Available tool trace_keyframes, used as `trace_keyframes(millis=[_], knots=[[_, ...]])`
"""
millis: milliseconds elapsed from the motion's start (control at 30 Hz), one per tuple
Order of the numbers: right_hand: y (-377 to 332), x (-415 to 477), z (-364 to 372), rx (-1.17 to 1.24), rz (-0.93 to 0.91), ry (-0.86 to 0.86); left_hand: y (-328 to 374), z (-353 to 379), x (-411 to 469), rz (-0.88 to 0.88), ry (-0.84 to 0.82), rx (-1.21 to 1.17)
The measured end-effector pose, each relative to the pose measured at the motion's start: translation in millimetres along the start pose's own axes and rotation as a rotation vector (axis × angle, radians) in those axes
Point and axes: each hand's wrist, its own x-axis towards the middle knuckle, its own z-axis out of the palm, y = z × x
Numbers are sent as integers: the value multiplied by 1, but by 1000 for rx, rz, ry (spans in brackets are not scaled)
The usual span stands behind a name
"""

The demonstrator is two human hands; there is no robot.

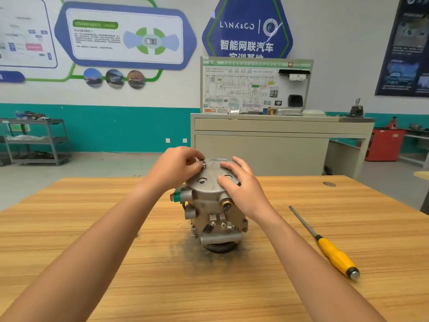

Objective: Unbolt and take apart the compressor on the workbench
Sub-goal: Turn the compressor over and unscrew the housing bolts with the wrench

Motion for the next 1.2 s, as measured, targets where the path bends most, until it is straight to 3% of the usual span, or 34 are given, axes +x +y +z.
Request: trace_keyframes(millis=[200, 267, 333, 433, 467, 533, 633, 733, 933, 1200], knots=[[-4, 0, 2, -1, 0, 1, -1, -7, 24, 51, -283, 114], [-5, 0, 3, 0, 4, -1, -4, -10, 27, 88, -279, 147], [-4, 0, 3, -5, -3, -2, -6, -21, 29, 79, -91, -21], [-3, -1, 1, -2, -5, 5, -23, -55, 25, -30, 316, -494], [-2, -1, 0, 3, -2, 7, -37, -63, 17, -69, 363, -563], [-2, -3, -2, 9, -3, 13, -73, -64, -13, -195, 290, -414], [-3, -4, -4, 29, -22, 24, -137, -37, -74, -460, 31, -42], [-4, -3, -2, 54, -33, 33, -175, -10, -122, -604, -103, 46], [-3, 1, 0, 63, -40, 11, -206, 11, -133, -566, -262, 172], [-4, 3, 0, 161, -24, -14, -226, 18, -128, -503, -262, 227]])
